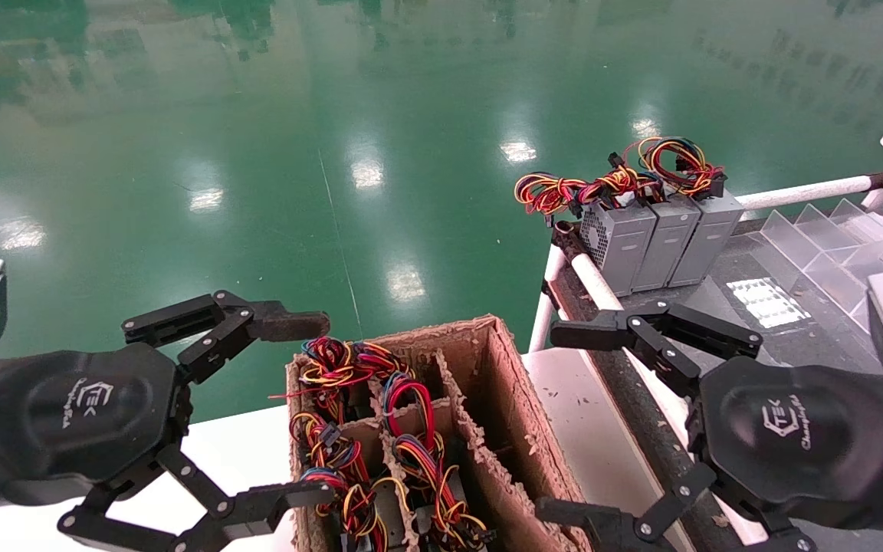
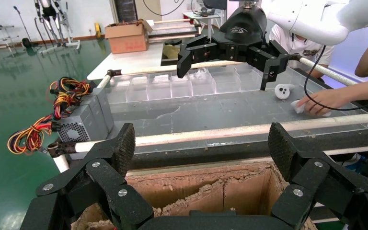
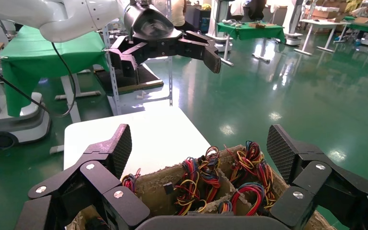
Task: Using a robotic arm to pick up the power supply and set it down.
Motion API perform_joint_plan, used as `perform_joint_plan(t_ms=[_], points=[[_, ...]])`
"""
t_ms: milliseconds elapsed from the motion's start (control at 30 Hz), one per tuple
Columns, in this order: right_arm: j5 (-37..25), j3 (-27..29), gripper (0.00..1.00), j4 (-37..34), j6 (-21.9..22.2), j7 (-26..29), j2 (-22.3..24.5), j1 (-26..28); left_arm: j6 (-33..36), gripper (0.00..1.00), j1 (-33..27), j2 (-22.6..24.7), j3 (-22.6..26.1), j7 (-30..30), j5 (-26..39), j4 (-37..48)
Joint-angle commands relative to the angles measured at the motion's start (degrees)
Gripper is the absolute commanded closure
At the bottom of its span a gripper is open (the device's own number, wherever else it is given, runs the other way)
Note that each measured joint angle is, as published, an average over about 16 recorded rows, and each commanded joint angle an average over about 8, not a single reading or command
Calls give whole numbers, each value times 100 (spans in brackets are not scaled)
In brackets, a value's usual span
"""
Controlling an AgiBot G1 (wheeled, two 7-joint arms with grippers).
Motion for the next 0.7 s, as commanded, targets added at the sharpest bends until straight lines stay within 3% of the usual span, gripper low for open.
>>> perform_joint_plan(t_ms=[33, 700], points=[[-1, -1, 0, -7, 2, -2, -1, 4, 0, 0, 0, 0, 0, 0, 0, 0], [-9, -6, 0, -29, 11, -10, -8, 15, 0, 0, 0, 0, 0, 0, 0, 0]])
